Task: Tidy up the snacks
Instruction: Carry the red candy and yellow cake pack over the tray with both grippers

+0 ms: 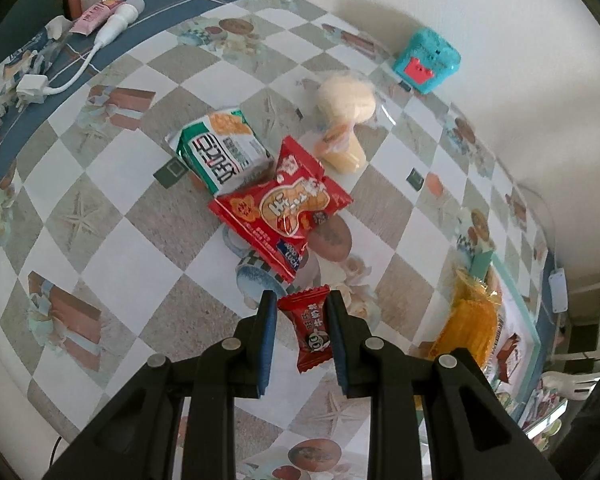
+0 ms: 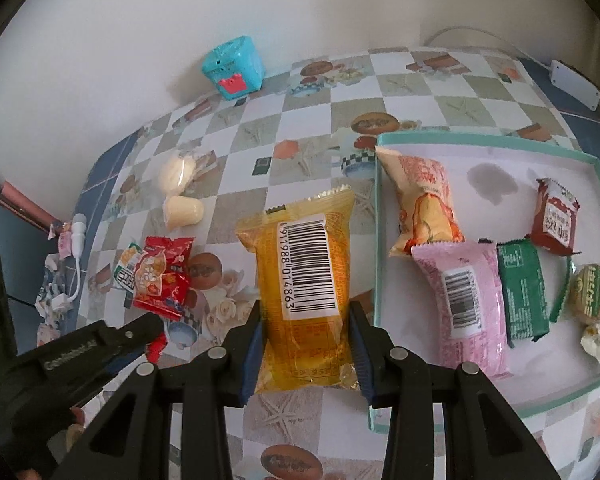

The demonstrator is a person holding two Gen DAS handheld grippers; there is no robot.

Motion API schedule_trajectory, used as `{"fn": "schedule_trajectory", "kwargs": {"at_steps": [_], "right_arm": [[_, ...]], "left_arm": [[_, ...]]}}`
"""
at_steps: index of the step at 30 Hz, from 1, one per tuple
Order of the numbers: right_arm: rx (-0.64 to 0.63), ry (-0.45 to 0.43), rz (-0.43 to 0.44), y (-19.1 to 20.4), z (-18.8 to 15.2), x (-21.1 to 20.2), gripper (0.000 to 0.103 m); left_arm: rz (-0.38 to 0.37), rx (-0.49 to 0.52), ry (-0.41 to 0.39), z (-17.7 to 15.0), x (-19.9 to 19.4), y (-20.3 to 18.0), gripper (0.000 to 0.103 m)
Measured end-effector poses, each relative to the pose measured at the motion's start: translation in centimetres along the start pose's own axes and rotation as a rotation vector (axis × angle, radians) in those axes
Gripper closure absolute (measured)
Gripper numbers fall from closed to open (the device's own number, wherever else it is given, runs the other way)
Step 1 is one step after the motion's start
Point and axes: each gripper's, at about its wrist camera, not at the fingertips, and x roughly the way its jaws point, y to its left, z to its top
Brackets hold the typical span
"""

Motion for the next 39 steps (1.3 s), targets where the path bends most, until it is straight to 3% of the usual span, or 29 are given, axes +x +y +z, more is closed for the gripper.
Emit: {"fn": "schedule_trajectory", "kwargs": {"at_steps": [7,21,31,39], "right_arm": [[0.032,-0.029,-0.015,-1.5,0.9,-0.9,0.062],[0.211,-0.130,-0.108,-9.3,3.3,-4.8,0.062],[0.325,-0.148,-0.113,-14.4,4.2,-5.8,0.062],[0.392,-0.172,-0.210,-18.4,4.6,-6.0,0.061]], "left_arm": [[-0.011,0.016,-0.037,0.1,-1.1,-0.9,0.077],[0.029,0.081,-0.069,-0.7,-1.4,-3.5,0.077],[0.024,0.256,-0.064,-2.3,-0.7,-10.7,0.077],[-0.057,0.421,-0.049,-4.4,0.2,-18.7,0.077]]}}
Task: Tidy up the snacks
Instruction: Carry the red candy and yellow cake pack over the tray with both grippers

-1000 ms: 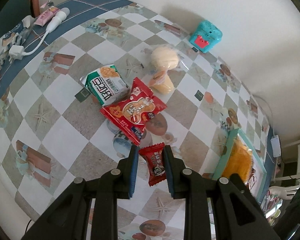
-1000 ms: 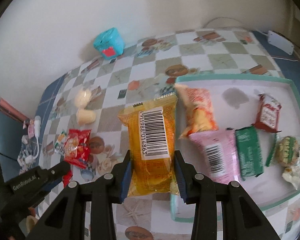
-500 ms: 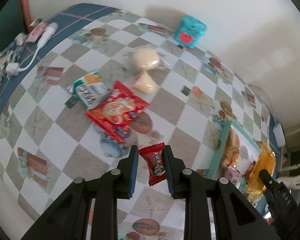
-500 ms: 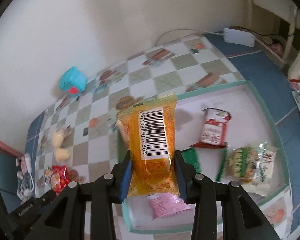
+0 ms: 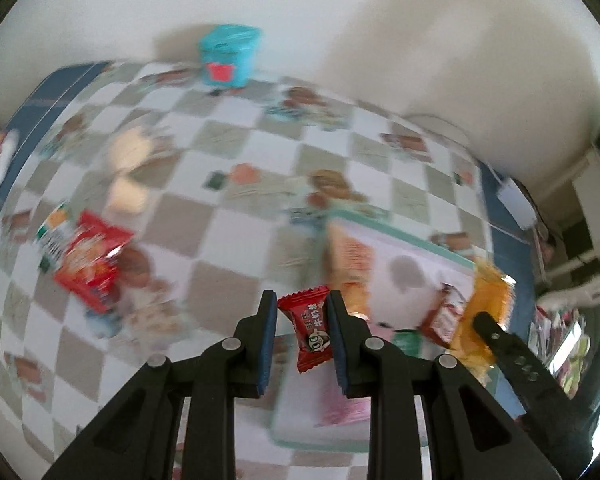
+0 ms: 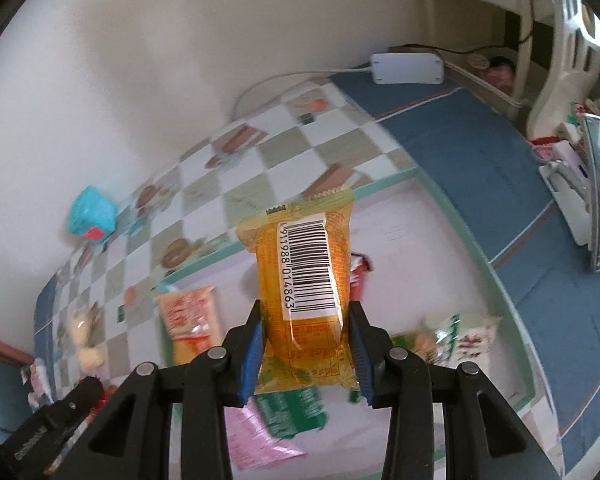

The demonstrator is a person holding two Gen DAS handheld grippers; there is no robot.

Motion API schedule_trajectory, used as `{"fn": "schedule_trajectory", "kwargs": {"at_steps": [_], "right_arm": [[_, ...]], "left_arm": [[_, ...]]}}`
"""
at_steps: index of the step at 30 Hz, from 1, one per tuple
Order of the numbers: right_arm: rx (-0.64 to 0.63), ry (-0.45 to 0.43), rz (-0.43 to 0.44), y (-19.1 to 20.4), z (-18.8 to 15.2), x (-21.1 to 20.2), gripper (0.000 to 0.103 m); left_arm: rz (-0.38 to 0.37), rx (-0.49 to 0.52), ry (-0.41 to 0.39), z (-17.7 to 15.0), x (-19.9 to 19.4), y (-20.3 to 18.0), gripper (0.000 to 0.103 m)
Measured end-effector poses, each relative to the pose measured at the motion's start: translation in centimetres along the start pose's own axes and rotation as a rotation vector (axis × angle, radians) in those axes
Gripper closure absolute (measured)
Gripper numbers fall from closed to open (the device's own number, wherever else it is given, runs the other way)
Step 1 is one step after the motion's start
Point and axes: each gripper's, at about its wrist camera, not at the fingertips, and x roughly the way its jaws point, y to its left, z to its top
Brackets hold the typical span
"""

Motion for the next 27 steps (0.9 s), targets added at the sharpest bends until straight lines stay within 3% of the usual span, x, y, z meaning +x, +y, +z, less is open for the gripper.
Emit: {"fn": "schedule_trajectory", "kwargs": {"at_steps": [9,16,27], "right_arm": [[0.027,-0.028,-0.128,-3.0,1.5,1.4,0.061],[0.075,-0.053,-0.190,-5.0,2.3,1.6,0.061],[0.118,-0.038,-0.208,-5.9,2.2,1.6,0.061]], "left_arm": [[-0.023,0.142,-0.011,0.7,3.4,-6.4,0.077],[-0.040,0.175,-0.003,0.4,6.2,-8.1,0.077],[-0.041,0.220,-0.015,-0.2,7.1,-9.5,0.077]]}}
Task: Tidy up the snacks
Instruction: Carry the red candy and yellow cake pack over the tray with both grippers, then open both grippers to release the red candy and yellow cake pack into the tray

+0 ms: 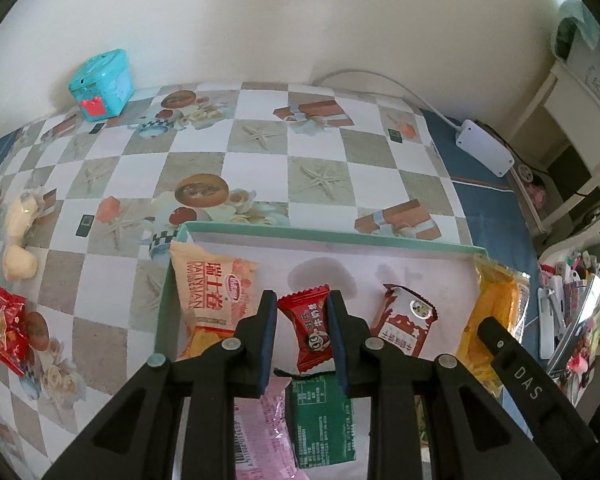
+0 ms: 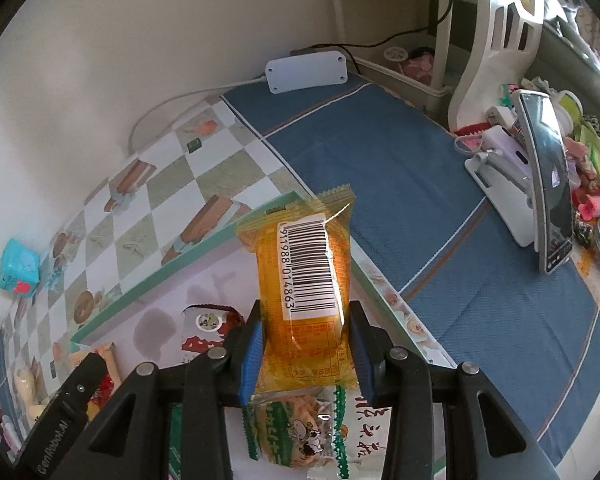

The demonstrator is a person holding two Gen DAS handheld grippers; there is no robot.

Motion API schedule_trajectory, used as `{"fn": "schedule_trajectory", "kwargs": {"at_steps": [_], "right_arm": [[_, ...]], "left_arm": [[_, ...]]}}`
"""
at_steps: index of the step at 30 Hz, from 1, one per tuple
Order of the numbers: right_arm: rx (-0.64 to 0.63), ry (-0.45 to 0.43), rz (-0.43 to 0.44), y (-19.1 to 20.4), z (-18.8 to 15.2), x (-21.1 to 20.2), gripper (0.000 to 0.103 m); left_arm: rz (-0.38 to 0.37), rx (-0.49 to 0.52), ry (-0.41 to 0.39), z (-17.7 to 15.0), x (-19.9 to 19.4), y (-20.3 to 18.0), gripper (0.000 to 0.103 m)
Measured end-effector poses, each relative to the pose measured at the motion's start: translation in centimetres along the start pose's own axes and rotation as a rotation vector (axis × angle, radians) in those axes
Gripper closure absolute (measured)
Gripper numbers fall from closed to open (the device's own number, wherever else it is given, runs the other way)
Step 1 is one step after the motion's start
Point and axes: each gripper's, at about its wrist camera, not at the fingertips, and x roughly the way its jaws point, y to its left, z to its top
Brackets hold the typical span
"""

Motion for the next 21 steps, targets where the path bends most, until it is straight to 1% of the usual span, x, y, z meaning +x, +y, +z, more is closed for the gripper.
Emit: {"fn": "schedule_trajectory", "kwargs": {"at_steps": [4,10,19,20,21], "right_arm": [[0.017,-0.006,-0.005,-0.3,0.2,-0.2,0.061],[0.012,0.037,-0.006,0.1,-0.4,1.3,0.061],[0.008,0.051,-0.015,0.2,-0.5,1.4,0.060],[0.005,0.057,-0.016,0.2,-0.5,1.4,0.059],[0.001,0.067,-0.015,0.2,-0.5,1.4,0.058]], "left_arm": [[-0.004,0.008,0.004,-0.2,0.3,-0.2,0.077],[-0.002,0.013,0.032,-0.5,1.4,-0.2,0.077],[-0.001,0.000,0.048,-0.6,1.8,0.2,0.076],[-0.004,-0.002,0.052,-0.6,1.7,0.2,0.071],[-0.008,-0.007,0.059,-0.5,1.7,0.3,0.062]]}}
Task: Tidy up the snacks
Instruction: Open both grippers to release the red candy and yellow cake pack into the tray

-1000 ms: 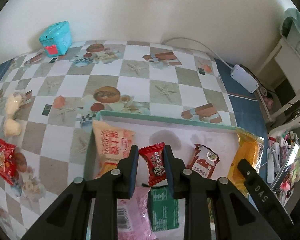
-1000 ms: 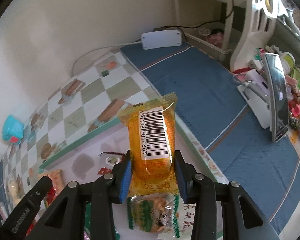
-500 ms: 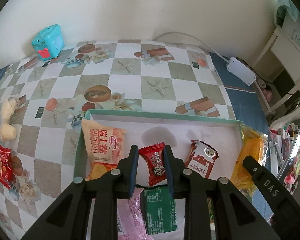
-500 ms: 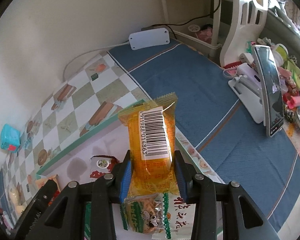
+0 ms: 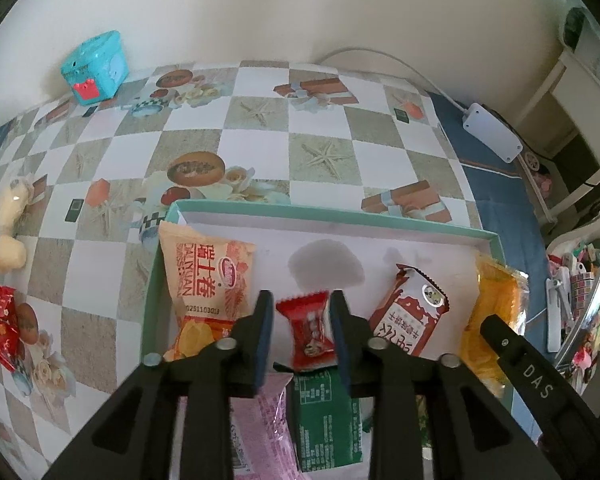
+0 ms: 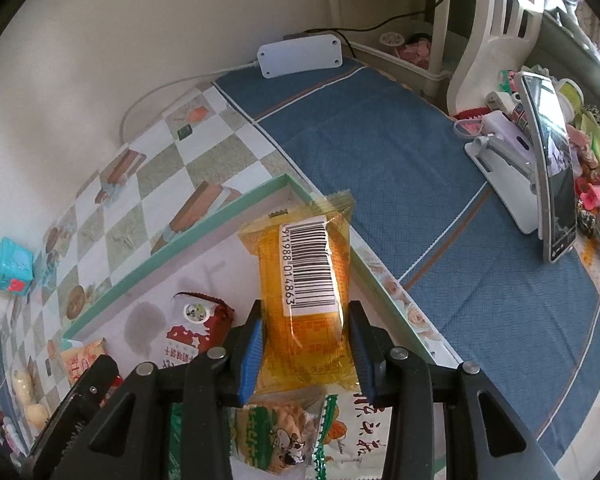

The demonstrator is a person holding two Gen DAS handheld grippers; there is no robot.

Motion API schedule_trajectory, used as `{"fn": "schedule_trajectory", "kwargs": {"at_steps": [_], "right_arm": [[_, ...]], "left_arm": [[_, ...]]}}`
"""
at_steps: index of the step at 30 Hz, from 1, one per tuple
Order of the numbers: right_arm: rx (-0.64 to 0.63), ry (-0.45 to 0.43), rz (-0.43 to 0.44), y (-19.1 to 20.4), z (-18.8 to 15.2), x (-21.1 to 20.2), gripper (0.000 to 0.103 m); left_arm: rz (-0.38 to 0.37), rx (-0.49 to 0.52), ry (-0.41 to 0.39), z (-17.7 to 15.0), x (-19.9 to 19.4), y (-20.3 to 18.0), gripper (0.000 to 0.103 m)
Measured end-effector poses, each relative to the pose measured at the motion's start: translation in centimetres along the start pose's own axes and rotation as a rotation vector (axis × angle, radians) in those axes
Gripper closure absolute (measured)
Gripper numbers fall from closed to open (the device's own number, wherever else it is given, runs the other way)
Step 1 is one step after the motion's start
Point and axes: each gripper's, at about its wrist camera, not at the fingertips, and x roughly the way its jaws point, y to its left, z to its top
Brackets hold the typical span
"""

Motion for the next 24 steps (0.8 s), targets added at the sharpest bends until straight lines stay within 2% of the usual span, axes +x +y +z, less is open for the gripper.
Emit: {"fn": "schedule_trajectory", "kwargs": {"at_steps": [1,2,3,7,10,11,12,13,19,24], "right_arm": [[-0.002,0.004,0.000,0.0,0.1,0.1,0.050],[-0.002,0.006,-0.001,0.0,0.1,0.0,0.035],[0.000,0.003,-0.001,0.0,0.1,-0.1,0.030],[-0.005,-0.003,0.002,0.0,0.2,-0.7,0.026],[-0.018,-0.017,-0.003,0.3,0.3,-1.0,0.012],[-0.022,-0.021,-0.002,0.4,0.4,-1.1,0.007],[-0.028,-0.023,0.002,0.5,0.4,-1.2,0.004],[-0.030,-0.025,0.006,0.6,0.4,-1.3,0.000],[-0.040,-0.021,0.005,1.0,0.2,-1.4,0.000],[-0.035,-0.015,0.019,1.2,0.2,-2.6,0.000]], "left_arm": [[-0.002,-0.005,0.002,0.0,0.0,0.1,0.058],[-0.001,-0.009,0.001,0.1,-0.1,0.2,0.054],[0.004,-0.011,0.000,0.1,-0.2,0.3,0.053],[0.035,-0.026,-0.002,0.3,-0.6,0.9,0.042],[0.057,-0.039,-0.004,0.5,-1.0,1.4,0.030],[0.073,-0.040,-0.007,0.5,-1.1,1.6,0.020],[0.099,-0.038,-0.013,0.5,-1.3,1.7,0.014],[0.122,-0.038,-0.021,0.6,-1.5,1.9,0.014],[0.179,-0.087,-0.054,0.8,-2.2,3.6,0.008],[0.160,-0.147,-0.033,0.9,-2.3,5.3,0.008]]}}
